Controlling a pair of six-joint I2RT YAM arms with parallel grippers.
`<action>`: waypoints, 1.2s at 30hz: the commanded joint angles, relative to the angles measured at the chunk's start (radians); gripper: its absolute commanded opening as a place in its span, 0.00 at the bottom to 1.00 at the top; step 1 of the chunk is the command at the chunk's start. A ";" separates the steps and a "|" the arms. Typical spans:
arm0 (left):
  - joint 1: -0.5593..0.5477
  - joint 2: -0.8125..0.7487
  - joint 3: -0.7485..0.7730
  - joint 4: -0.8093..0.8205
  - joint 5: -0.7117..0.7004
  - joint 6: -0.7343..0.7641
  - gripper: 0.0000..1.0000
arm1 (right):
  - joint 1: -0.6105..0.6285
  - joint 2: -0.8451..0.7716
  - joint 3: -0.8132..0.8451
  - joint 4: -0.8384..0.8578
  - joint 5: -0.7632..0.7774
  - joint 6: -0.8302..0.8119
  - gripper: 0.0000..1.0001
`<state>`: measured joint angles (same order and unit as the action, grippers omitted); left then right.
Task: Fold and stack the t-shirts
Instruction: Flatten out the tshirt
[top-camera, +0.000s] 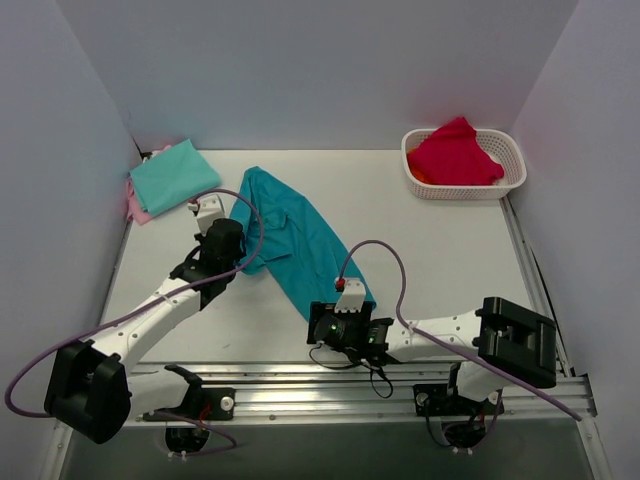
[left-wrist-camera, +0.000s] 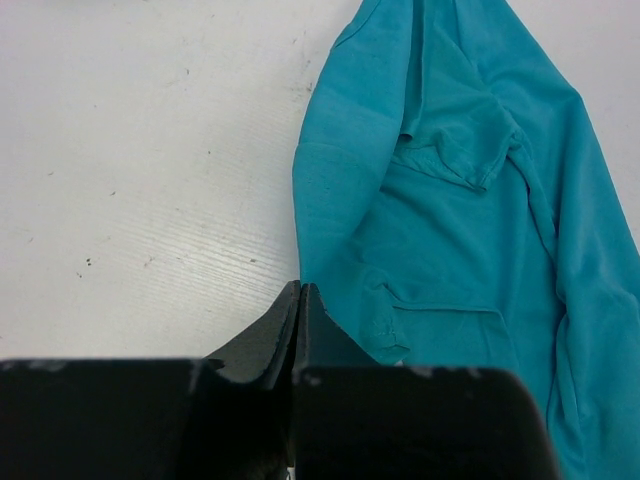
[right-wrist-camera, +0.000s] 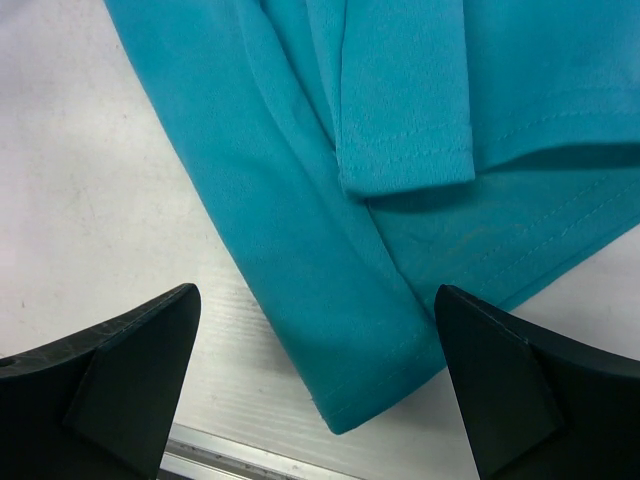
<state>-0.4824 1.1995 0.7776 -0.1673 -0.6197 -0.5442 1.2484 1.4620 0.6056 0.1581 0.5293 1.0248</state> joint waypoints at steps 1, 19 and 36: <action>0.007 0.009 0.003 0.040 0.014 -0.008 0.02 | 0.028 0.023 0.011 -0.064 0.066 0.073 1.00; 0.011 0.020 -0.005 0.060 0.018 -0.007 0.02 | 0.098 -0.005 0.049 -0.149 0.135 0.113 0.97; 0.021 0.038 -0.008 0.072 0.023 -0.003 0.02 | 0.125 -0.046 0.029 -0.071 0.140 0.078 0.57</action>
<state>-0.4690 1.2308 0.7765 -0.1455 -0.5980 -0.5434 1.3640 1.4307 0.6243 0.0856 0.6212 1.0981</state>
